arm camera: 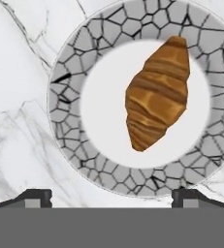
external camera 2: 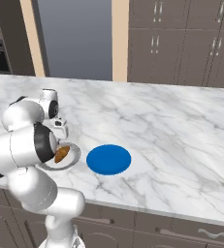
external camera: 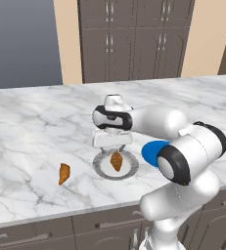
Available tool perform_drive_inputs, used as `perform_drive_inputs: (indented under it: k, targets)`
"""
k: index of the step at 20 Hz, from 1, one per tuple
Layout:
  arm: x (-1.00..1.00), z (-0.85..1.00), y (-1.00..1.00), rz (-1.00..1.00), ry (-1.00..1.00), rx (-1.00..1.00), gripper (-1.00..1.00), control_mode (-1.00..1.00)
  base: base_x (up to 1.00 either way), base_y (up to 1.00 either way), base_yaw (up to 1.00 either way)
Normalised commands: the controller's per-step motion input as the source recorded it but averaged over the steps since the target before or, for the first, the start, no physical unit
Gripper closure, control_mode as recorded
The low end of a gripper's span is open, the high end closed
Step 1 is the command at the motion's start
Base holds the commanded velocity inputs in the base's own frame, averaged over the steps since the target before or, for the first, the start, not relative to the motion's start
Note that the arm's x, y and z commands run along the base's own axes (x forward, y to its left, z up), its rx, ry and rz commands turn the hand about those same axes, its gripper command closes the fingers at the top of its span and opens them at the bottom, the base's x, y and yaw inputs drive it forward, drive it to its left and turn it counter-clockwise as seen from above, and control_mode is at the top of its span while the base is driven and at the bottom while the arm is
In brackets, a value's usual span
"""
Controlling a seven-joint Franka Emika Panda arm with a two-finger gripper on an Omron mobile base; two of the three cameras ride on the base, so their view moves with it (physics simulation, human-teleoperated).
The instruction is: Place the pastries on the plates.
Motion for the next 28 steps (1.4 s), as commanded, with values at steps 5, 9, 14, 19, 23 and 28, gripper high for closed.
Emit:
perform_drive_inputs:
  k: [5,9,14,19,23,28]
  targets:
    - [-0.11,0.29,0.73,0.0,-0.01,0.0,-1.0,-1.0,0.0,0.0,0.0]
    - [-0.01,0.08,0.64,0.0,0.0,0.0,-1.0,-1.0,0.0,0.0,0.0]
    - [-0.03,0.0,0.64,0.0,-0.03,0.0,-1.0,-1.0,0.0,0.0,0.0]
    - [-0.03,0.0,0.51,0.0,-0.04,0.0,-1.0,-1.0,0.0,0.0,0.0]
    - [0.0,0.0,0.44,0.0,-0.02,0.0,-1.0,-1.0,0.0,0.0,0.0]
    - [0.02,0.0,0.37,0.0,0.0,0.0,-1.0,-1.0,0.0,0.0,0.0]
